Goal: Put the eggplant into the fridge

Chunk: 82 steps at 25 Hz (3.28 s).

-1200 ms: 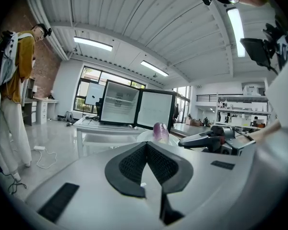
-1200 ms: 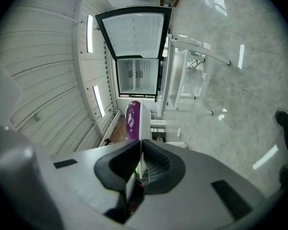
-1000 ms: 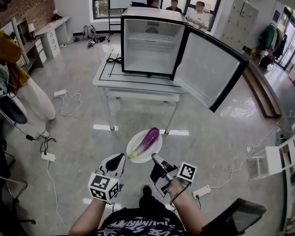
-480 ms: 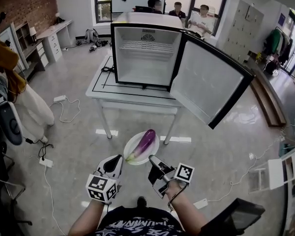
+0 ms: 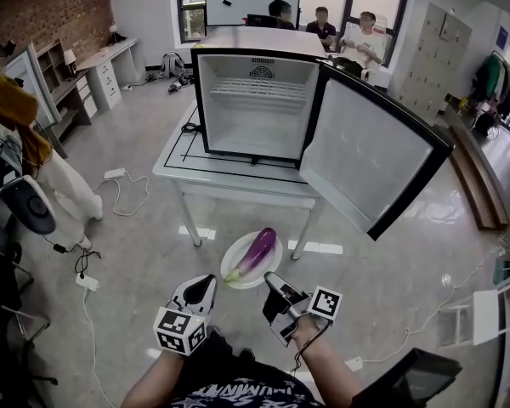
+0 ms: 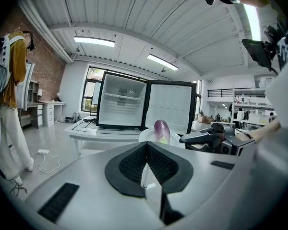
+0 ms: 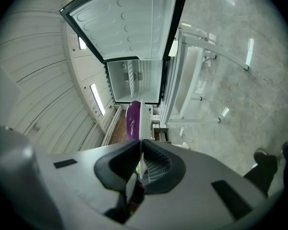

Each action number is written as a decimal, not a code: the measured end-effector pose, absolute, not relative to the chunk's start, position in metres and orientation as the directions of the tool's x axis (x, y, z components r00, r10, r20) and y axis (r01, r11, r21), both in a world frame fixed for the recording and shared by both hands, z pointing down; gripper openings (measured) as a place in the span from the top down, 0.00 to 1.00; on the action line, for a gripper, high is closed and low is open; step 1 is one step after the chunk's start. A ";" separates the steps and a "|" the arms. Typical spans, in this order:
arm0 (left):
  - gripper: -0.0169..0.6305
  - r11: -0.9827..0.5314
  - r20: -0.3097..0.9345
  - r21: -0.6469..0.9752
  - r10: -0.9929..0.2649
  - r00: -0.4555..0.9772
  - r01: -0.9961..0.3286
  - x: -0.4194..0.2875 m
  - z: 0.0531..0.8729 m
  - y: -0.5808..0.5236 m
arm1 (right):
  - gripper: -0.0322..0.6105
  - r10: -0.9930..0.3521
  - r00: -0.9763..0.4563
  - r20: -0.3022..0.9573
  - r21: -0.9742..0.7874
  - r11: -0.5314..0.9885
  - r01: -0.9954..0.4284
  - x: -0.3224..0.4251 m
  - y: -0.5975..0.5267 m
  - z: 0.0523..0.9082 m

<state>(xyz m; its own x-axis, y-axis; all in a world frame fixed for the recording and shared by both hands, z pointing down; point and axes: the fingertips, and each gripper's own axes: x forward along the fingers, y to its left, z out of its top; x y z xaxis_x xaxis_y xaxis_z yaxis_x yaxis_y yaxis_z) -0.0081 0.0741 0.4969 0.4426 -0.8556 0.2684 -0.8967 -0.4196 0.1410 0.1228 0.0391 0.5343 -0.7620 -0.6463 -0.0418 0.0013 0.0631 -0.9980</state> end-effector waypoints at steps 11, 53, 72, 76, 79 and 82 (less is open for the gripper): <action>0.96 -0.474 0.275 0.144 -0.824 0.495 -0.869 0.003 0.506 0.036 | 0.92 -0.689 -0.724 -0.026 -0.999 0.037 0.001 0.137 0.011 0.546; 0.96 -0.620 0.184 0.185 -0.740 0.646 -0.763 -0.098 0.486 -0.277 | 0.92 -0.810 -0.586 -0.036 -0.999 0.044 0.001 0.025 -0.280 0.527; 0.96 -0.596 0.227 0.169 -0.751 0.620 -0.785 -0.076 0.489 -0.390 | 0.92 -0.813 -0.582 -0.005 -1.000 0.012 -0.008 0.037 -0.420 0.539; 0.96 -0.583 0.234 0.166 -0.760 0.606 -0.796 -0.077 0.494 -0.413 | 0.91 -0.805 -0.593 0.007 -1.000 -0.006 -0.005 0.036 -0.445 0.546; 0.96 -0.573 0.237 0.166 -0.767 0.597 -0.802 -0.078 0.496 -0.431 | 0.91 -0.800 -0.600 0.018 -1.000 -0.016 -0.008 0.034 -0.464 0.550; 0.96 -0.565 0.244 0.164 -0.771 0.588 -0.809 -0.080 0.498 -0.445 | 0.91 -0.798 -0.602 0.036 -0.999 -0.041 -0.006 0.032 -0.481 0.556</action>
